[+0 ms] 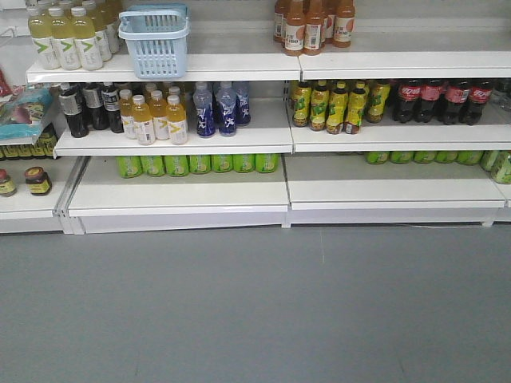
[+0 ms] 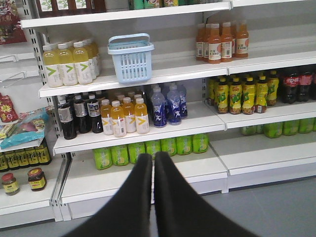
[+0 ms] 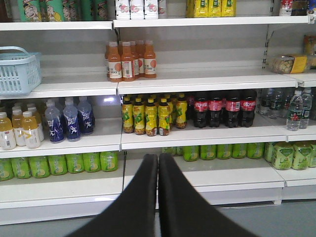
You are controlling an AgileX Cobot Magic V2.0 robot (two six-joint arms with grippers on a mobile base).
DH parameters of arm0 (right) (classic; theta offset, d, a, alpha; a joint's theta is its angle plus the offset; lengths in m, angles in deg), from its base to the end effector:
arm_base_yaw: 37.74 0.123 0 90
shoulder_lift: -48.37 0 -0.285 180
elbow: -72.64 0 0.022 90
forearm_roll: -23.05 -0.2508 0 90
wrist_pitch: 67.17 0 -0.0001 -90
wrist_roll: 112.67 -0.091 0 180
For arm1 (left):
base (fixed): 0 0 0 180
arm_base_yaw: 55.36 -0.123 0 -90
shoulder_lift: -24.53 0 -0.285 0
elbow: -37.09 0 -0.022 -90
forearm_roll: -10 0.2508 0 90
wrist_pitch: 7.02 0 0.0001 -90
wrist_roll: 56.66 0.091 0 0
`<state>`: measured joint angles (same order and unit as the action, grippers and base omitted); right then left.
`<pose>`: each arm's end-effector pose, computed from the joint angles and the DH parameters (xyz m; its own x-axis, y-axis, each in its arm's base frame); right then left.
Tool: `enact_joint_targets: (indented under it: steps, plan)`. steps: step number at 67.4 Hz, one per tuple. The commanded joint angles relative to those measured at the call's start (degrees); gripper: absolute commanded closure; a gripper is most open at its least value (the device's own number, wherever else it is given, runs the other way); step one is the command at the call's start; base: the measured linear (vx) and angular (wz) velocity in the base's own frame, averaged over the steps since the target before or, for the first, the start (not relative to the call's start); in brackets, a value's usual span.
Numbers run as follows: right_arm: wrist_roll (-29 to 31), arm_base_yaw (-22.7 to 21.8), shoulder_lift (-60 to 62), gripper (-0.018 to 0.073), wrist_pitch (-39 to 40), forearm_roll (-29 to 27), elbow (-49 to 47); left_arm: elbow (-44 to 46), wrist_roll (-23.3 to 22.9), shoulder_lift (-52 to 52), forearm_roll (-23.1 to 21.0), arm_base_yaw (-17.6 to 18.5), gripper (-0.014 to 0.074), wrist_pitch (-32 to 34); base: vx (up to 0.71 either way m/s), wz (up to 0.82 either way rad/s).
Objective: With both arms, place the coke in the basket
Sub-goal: 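Drive the base toward the shelf holding the light-blue basket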
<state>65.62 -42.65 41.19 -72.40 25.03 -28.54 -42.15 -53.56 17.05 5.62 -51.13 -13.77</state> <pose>0.0566 -0.0052 0.1960 -0.0217 -0.0027 -0.9998 0.0886 0.9961 -0.0046 0.0572 -0.0051 0.1908 -0.0618 -0.0173 -0.9979 0.0814 0.9964 -0.0223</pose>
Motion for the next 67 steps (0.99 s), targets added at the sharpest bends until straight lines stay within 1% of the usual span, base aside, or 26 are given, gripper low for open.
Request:
enact_joint_targets:
  steps: [1, 67]
  plan:
    - [0.3, -0.1, 0.7, 0.0569, 4.0, 0.4, 0.4, 1.9, 0.0, 1.2, -0.4, 0.2, 0.0603, 4.5, 0.0, 0.0]
    - [0.3, -0.1, 0.7, 0.0569, 4.0, 0.4, 0.4, 1.9, 0.0, 1.2, -0.4, 0.2, 0.0603, 4.5, 0.0, 0.0]
